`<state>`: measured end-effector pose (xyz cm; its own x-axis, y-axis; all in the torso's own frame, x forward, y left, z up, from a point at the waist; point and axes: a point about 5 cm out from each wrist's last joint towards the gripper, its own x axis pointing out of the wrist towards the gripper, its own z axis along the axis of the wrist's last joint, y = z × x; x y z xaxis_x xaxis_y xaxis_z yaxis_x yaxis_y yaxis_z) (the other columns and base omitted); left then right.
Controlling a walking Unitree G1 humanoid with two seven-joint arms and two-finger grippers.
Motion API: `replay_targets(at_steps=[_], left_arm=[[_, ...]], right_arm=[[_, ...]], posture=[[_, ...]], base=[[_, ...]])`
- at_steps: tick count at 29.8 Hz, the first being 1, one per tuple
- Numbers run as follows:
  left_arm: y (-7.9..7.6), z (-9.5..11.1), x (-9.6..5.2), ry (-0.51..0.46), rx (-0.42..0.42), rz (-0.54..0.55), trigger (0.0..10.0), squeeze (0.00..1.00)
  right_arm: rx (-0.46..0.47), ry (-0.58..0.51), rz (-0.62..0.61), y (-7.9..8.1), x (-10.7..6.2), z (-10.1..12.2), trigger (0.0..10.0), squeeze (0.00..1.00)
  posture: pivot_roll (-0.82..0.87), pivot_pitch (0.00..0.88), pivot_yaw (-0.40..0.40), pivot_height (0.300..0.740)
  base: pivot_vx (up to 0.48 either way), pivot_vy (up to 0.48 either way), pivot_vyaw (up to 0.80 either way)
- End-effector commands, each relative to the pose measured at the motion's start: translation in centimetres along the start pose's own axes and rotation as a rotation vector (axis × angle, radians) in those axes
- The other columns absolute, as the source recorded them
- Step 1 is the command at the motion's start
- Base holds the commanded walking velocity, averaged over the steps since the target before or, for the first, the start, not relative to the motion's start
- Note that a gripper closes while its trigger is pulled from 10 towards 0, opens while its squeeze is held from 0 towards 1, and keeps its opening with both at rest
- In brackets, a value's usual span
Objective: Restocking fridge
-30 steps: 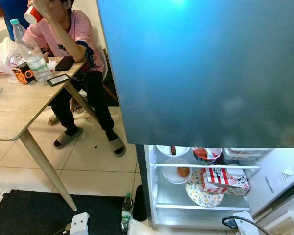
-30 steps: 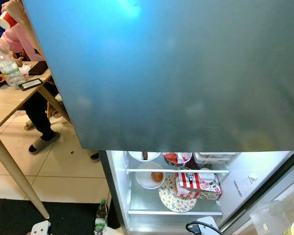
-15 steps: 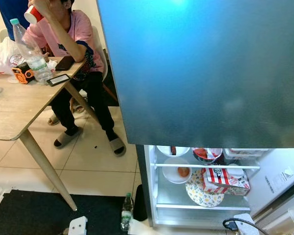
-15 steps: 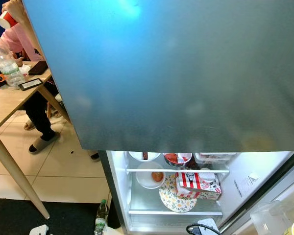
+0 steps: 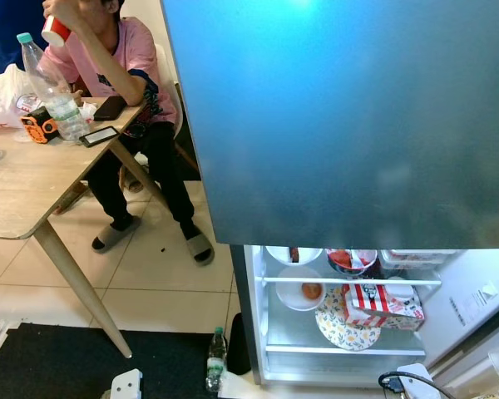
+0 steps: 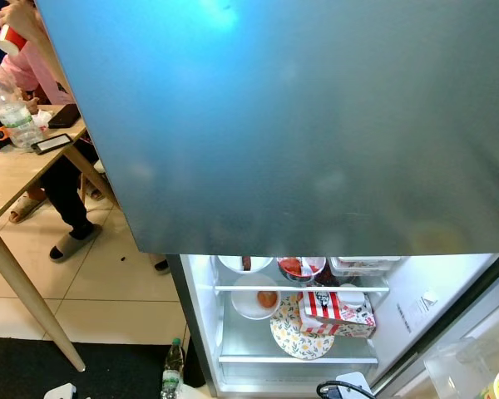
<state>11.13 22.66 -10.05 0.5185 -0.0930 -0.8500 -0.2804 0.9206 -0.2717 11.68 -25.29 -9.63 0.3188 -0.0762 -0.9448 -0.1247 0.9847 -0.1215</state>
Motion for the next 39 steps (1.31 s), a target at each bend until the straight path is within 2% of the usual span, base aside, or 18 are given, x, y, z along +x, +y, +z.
replay_targets(at_steps=[1,6,19,30,39], left_arm=[[0.6,0.1,-0.2,0.006,-0.001,0.013,10.0,0.0],[-0.1,0.3,0.1,-0.01,-0.016,-0.003,10.0,0.0],[-0.8,0.4,0.4,-0.013,-0.014,-0.025,10.0,0.0],[-0.9,0.1,0.3,0.0,-0.002,-0.038,10.0,0.0],[-1.3,0.6,0.5,-0.013,0.001,-0.05,10.0,0.0]], right_arm=[[0.006,0.003,0.004,0.3,0.0,-0.3,10.0,0.0],[0.006,0.015,0.003,0.3,0.0,-0.7,10.0,0.0],[0.005,0.002,-0.007,0.0,0.0,-0.3,10.0,0.0],[-0.001,0.031,0.006,0.3,-0.1,-1.5,10.0,0.0],[-0.005,0.024,0.014,0.5,0.0,-1.2,10.0,0.0]], posture=[[-0.06,0.0,0.033,0.74],[-0.05,0.0,0.02,0.74],[-0.05,0.0,0.017,0.74],[-0.05,0.0,0.029,0.74],[-0.04,0.0,0.022,0.74]], base=[[-0.334,0.0,0.0],[-0.343,0.0,0.0],[-0.361,0.0,0.0],[-0.382,0.0,0.0],[-0.385,0.0,0.0]])
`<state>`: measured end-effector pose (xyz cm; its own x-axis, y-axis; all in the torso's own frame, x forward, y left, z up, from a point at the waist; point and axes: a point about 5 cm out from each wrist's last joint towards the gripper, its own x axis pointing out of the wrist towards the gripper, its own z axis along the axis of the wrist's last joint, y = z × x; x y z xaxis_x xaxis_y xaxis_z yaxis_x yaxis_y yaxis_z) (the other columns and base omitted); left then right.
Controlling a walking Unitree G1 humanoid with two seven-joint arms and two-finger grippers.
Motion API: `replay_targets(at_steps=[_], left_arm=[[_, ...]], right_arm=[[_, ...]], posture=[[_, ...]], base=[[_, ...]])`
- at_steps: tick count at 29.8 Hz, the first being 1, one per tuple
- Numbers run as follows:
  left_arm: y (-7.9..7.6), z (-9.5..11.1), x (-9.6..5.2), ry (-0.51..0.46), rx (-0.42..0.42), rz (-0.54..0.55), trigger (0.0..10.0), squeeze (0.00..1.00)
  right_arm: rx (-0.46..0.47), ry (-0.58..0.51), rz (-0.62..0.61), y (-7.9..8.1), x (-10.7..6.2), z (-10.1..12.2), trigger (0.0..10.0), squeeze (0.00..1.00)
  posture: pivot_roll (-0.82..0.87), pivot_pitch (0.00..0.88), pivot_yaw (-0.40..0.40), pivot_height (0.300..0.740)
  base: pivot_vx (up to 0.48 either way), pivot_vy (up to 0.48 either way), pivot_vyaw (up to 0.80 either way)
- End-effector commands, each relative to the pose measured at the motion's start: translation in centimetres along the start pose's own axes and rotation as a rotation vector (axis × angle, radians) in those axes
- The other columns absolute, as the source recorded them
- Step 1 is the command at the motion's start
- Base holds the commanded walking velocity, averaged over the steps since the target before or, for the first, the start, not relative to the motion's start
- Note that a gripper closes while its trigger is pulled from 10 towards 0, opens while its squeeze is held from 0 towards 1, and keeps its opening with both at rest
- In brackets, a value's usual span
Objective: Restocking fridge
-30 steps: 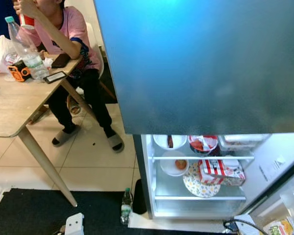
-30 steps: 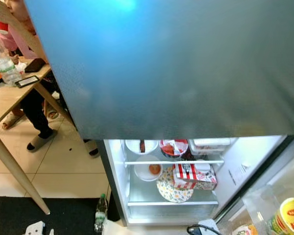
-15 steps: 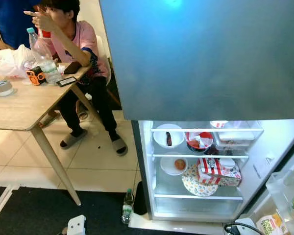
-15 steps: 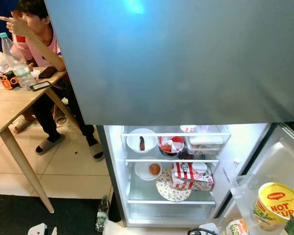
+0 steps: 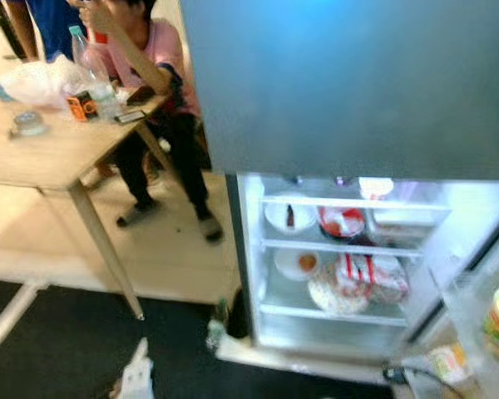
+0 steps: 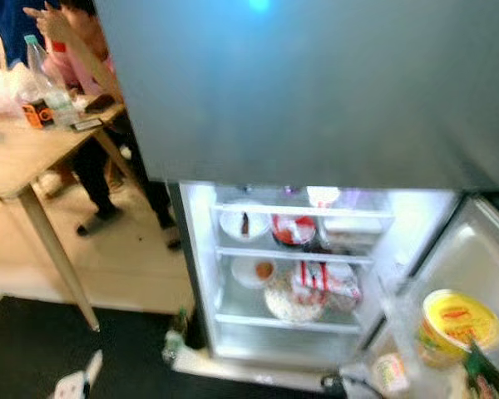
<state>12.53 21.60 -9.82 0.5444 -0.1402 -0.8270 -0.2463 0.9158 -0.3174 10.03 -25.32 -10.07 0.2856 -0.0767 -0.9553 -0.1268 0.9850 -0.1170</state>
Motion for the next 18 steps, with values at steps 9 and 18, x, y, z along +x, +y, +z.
replay_targets(at_steps=[9,18], left_arm=[[-0.02,-0.58,-0.09,0.006,-0.012,0.002,10.0,0.0],[-0.03,-0.8,-0.11,0.014,-0.016,0.0,10.0,0.0]], right_arm=[[-0.01,-0.013,0.007,0.07,0.04,0.56,10.0,0.0],[-0.009,-0.004,0.009,0.02,0.01,0.21,10.0,0.0]], posture=[[-0.04,0.0,0.018,0.74],[-0.05,0.0,0.018,0.74]], base=[[-0.389,0.0,0.0],[-0.39,0.0,0.0]])
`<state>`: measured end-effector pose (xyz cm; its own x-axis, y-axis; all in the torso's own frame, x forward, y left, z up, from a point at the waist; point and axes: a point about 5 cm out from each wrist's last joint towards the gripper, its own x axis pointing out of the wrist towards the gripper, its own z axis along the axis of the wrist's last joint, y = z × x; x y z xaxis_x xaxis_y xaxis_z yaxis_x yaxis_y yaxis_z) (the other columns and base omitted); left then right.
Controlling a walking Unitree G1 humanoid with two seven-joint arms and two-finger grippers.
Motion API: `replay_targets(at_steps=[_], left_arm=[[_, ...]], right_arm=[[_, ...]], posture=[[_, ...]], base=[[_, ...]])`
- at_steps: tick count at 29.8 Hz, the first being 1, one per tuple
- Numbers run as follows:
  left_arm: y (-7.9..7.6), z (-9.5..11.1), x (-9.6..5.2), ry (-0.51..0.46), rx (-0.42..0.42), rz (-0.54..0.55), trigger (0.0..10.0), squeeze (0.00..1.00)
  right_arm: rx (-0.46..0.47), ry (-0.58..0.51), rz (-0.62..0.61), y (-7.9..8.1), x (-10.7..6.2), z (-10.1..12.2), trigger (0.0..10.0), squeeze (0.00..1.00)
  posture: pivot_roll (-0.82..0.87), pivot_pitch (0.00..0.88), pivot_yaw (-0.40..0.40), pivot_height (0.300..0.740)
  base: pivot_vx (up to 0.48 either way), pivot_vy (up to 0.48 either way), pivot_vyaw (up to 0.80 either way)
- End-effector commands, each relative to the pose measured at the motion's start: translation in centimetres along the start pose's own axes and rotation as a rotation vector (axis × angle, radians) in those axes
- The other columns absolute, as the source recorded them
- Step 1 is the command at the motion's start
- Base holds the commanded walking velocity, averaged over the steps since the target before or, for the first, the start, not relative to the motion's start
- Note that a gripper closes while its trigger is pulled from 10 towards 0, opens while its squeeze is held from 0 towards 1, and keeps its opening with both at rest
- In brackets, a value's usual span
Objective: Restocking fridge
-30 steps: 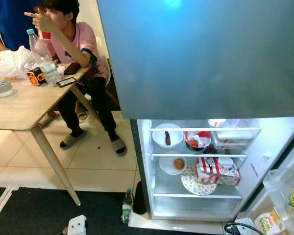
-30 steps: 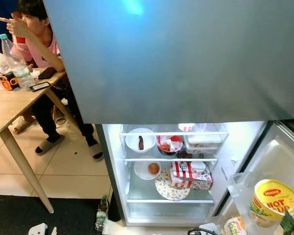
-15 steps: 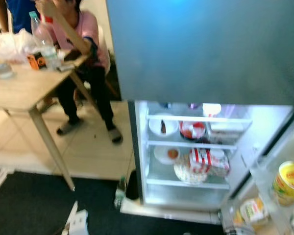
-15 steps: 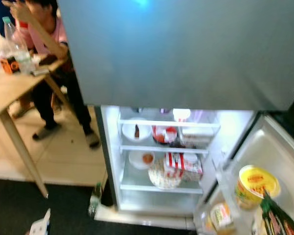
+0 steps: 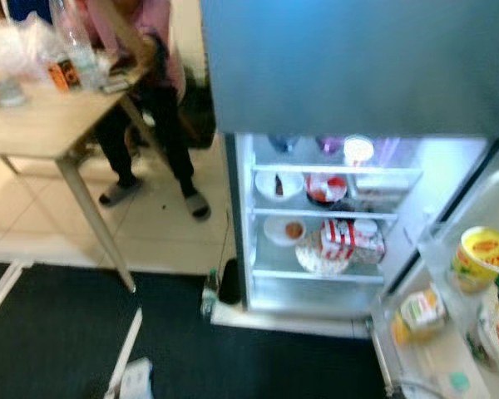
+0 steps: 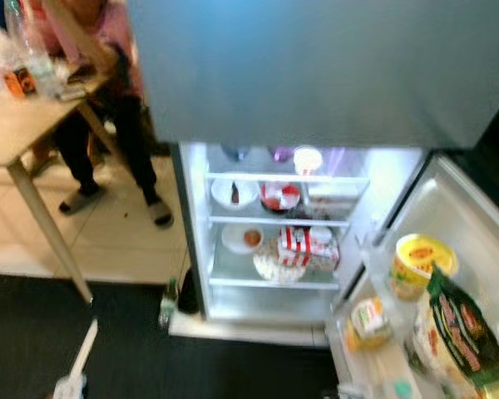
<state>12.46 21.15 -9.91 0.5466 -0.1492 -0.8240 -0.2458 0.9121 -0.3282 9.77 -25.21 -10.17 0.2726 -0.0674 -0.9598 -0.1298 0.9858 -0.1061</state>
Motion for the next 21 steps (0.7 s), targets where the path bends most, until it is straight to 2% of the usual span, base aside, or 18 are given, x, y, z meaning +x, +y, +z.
replay_targets(at_steps=[1,10,13,21], left_arm=[[0.32,-0.51,-0.21,0.013,-0.009,0.009,10.0,0.0],[0.43,-0.27,-0.22,0.006,-0.007,0.015,10.0,0.0],[0.78,-0.19,-0.34,-0.004,-0.012,0.037,10.0,0.0],[1.03,-0.51,-0.48,0.013,0.002,0.052,10.0,0.0]], right_arm=[[-0.008,-0.016,-0.002,-0.11,0.0,0.46,10.0,0.0],[-0.016,-0.011,0.0,-0.01,0.02,0.4,10.0,0.0],[-0.045,0.002,-0.002,-0.15,-0.02,0.19,10.0,0.0],[-0.042,0.009,0.002,-0.15,-0.03,0.05,10.0,0.0]], posture=[[-0.05,0.0,0.018,0.74],[-0.05,0.0,0.02,0.74],[-0.05,0.0,0.02,0.74],[-0.05,0.0,0.02,0.74]], base=[[-0.386,0.0,0.0],[-0.345,0.0,0.0],[0.0,0.0,-0.57],[0.0,0.0,-0.76]])
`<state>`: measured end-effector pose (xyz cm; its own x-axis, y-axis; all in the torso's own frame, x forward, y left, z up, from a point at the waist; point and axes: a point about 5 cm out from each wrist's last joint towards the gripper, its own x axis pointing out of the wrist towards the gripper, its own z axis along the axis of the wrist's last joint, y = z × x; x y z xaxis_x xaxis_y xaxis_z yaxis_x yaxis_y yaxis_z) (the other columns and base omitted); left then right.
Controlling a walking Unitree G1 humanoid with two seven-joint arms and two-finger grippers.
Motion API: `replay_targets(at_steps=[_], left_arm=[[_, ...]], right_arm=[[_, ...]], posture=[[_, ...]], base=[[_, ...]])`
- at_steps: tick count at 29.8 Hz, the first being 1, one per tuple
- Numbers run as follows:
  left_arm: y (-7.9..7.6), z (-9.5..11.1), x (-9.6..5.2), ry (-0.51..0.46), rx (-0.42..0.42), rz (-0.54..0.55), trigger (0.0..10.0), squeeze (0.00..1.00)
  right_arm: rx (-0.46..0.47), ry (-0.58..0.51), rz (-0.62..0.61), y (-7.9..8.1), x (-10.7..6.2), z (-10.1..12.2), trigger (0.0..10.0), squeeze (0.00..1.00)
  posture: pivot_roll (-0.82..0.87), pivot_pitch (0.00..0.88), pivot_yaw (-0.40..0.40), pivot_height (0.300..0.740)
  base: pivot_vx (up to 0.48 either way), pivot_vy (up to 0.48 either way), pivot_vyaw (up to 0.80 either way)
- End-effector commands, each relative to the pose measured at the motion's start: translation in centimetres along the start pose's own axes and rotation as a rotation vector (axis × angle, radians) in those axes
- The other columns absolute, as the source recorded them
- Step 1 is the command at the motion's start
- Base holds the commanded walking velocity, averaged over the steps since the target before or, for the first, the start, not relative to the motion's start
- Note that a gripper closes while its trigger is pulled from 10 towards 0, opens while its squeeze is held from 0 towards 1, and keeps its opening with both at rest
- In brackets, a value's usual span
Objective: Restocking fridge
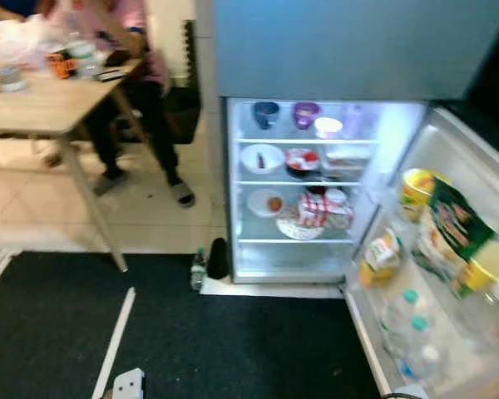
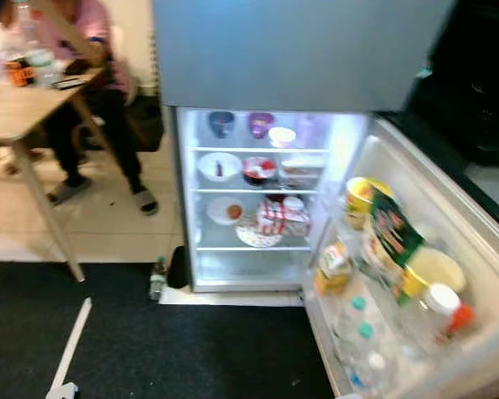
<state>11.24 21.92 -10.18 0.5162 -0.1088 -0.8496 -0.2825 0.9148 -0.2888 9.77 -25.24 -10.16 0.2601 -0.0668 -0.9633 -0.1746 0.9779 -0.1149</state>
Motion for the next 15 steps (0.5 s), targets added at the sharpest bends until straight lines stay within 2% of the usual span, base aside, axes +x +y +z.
replay_targets(at_steps=[1,15], left_arm=[[-0.02,0.18,0.03,-0.004,0.012,0.0,10.0,0.0],[0.53,-0.05,-0.18,0.011,0.047,0.034,10.0,0.0]], right_arm=[[0.001,-0.001,0.0,-0.13,-0.03,0.04,10.0,0.0],[-0.008,0.009,0.002,-0.22,-0.06,-0.12,10.0,0.0]], posture=[[-0.05,0.0,0.02,0.74],[-0.05,0.0,0.022,0.74]], base=[[0.0,0.0,-0.76],[0.0,0.0,-0.76]])
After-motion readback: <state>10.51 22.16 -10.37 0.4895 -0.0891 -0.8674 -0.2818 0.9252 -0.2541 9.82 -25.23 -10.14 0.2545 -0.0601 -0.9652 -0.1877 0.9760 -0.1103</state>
